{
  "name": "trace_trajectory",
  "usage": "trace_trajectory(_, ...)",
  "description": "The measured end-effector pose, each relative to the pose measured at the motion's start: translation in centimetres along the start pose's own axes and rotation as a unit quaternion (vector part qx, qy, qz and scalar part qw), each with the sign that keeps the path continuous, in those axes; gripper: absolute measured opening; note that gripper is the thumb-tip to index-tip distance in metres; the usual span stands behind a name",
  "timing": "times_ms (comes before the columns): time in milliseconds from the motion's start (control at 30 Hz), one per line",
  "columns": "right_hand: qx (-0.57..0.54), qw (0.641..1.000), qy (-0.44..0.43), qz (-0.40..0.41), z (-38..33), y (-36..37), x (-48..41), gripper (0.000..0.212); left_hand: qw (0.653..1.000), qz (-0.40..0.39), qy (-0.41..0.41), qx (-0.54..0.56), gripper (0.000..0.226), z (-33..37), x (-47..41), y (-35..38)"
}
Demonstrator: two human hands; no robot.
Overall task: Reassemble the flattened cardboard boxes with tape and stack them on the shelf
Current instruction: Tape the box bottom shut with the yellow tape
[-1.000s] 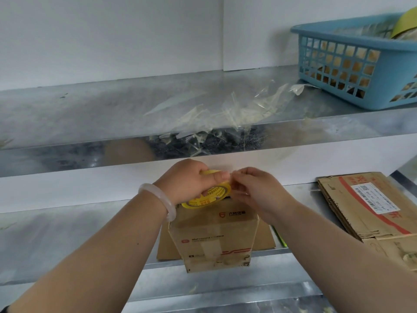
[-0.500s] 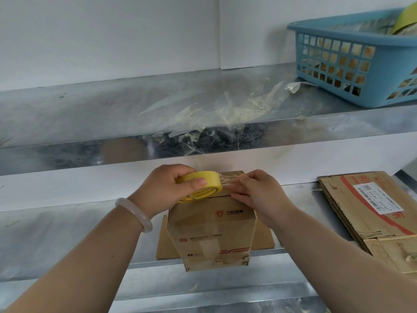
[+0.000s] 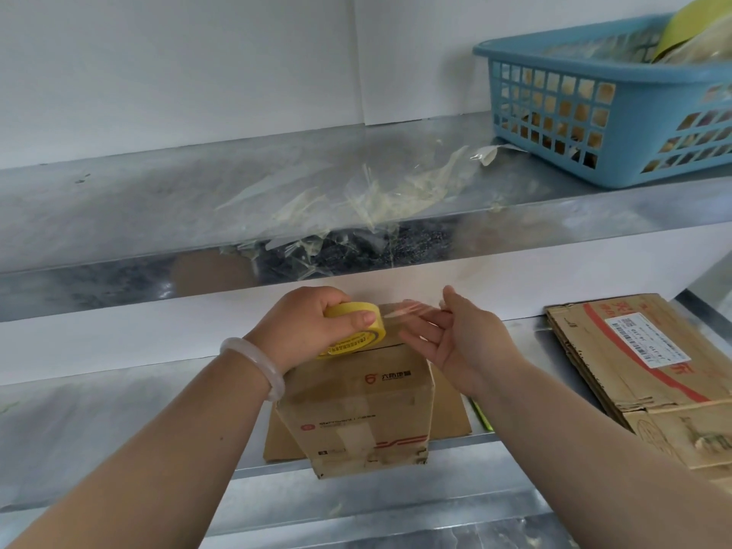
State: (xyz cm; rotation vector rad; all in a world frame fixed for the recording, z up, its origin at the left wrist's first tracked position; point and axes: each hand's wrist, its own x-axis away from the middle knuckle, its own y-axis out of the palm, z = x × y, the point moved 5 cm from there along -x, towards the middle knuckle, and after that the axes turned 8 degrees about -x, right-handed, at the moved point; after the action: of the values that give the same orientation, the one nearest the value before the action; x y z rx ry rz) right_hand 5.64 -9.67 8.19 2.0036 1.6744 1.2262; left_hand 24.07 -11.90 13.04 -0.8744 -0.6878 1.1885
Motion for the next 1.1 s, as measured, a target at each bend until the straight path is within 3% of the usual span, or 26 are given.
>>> trace_trajectory(233,0.144,0.989,-0.024,0.014,1.0,-0.8,0.0,0.014,1.000,-0.021,0.009,0.004,0.052,-0.6,0.9,-0.7)
trace_trajectory(333,0.188,0.981,-0.050,0.021,0.8,-0.6,-0.2,0.013,0.994,-0.067,0.015,0.083,0.040,-2.1,1.9,-1.2)
trace_trajectory(400,0.200,0.978,-0.062,0.024,0.8,-0.6,-0.3,0.013,0.995,-0.057,0.019,0.083,0.028,-2.8,2.1,-1.6)
trace_trajectory(667,0.175,0.981,-0.072,0.034,0.3,-1.3,-0.6,0.013,1.000,0.019,-0.013,-0.008,0.028,-3.0,2.1,-2.2)
trace_trajectory(933,0.155,0.981,-0.102,0.052,-1.8,-4.4,-0.8,0.009,0.989,-0.037,-0.012,-0.139,0.037,-0.7,0.1,-0.9)
trace_trajectory(1100,0.143,0.986,-0.070,0.051,-0.6,-5.7,-1.7,0.010,0.988,-0.050,-0.019,-0.143,0.031,-0.4,-0.2,-0.5)
